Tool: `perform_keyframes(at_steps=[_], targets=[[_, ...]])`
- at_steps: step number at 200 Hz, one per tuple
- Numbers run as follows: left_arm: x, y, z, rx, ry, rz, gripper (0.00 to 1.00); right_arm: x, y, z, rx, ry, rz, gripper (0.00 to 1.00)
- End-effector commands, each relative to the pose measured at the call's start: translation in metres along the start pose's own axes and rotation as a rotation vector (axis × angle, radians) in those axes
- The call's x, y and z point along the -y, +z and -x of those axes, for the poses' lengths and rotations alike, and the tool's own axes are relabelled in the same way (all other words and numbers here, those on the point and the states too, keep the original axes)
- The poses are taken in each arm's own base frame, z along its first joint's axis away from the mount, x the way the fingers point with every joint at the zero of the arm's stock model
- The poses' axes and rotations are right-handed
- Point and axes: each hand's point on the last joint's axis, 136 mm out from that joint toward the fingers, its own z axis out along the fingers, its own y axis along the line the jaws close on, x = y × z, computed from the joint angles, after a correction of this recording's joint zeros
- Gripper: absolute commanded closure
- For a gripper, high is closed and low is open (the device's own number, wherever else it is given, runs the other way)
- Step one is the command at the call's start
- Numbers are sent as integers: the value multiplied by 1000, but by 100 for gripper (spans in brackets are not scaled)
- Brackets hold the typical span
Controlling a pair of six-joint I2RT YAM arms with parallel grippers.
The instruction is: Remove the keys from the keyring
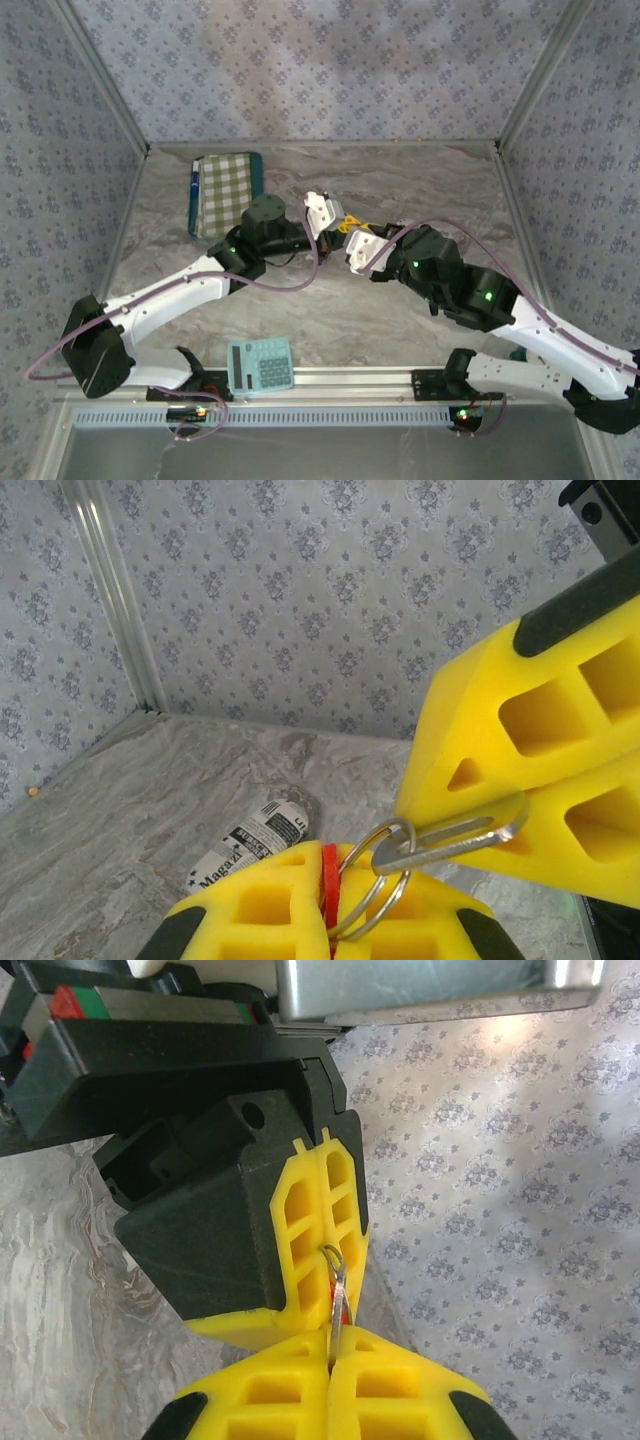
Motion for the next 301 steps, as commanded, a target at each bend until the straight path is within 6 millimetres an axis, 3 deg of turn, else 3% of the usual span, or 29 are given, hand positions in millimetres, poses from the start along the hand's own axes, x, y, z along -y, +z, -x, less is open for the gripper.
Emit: perform_keyframes(at_steps=[1, 33, 107, 180, 227, 269, 301], targets=[[5, -15, 63, 181, 104, 14, 100, -71, 7, -6, 6, -121, 291, 100], [2, -19, 62, 177, 123, 39, 100, -81, 0, -12, -11, -130, 359, 100], [-1, -22, 52, 134, 122, 52, 100, -67, -20, -17, -21, -130, 329, 100], [7, -18, 55, 147, 127, 23, 100, -101, 6, -12, -19, -133, 435, 100], [18, -23, 57, 168, 138, -11, 100, -102, 28, -5, -1, -84, 402, 100], [23, -31, 59, 184, 170, -13, 100, -108, 34, -4, 13, -57, 439, 100], [22, -35, 60, 185, 197, 6, 100, -110, 28, -1, 41, -29, 490, 100]])
